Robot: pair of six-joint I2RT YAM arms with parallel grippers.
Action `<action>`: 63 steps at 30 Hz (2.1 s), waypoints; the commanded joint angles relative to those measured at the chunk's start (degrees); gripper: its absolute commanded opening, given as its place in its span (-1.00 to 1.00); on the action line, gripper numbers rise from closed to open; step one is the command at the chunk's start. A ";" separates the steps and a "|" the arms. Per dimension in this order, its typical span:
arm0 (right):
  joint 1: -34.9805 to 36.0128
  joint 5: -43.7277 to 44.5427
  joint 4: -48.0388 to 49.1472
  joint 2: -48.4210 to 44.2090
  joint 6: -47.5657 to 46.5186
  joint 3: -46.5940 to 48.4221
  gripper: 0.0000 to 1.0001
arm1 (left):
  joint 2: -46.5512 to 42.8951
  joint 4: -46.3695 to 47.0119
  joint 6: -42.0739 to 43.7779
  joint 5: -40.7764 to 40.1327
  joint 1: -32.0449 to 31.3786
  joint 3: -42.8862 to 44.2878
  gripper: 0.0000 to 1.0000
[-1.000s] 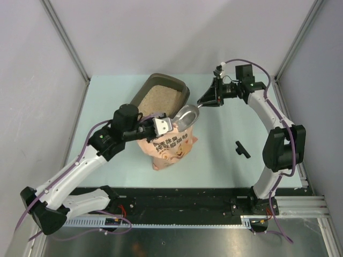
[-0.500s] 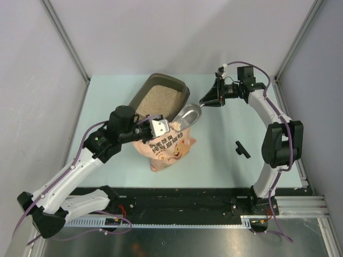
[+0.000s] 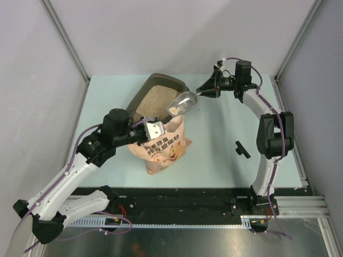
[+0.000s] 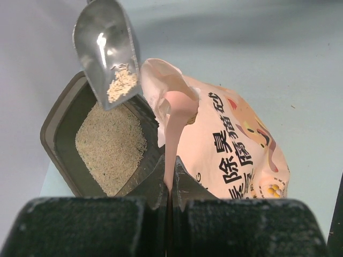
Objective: Fill the litter box with clean litter
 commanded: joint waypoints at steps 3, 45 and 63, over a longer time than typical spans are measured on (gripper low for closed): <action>0.93 1.09 12.31 10.46 7.34 12.71 -1.00 | -2.26 4.01 -0.28 0.48 0.43 2.07 -1.00; -13.72 25.15 -15.64 -12.53 -37.32 -0.85 -1.00 | 8.38 3.49 1.20 14.37 -1.59 9.89 -1.00; -30.01 23.59 -21.01 -16.50 -46.10 -25.22 -0.84 | 9.79 5.51 1.47 13.75 -3.44 8.84 -1.00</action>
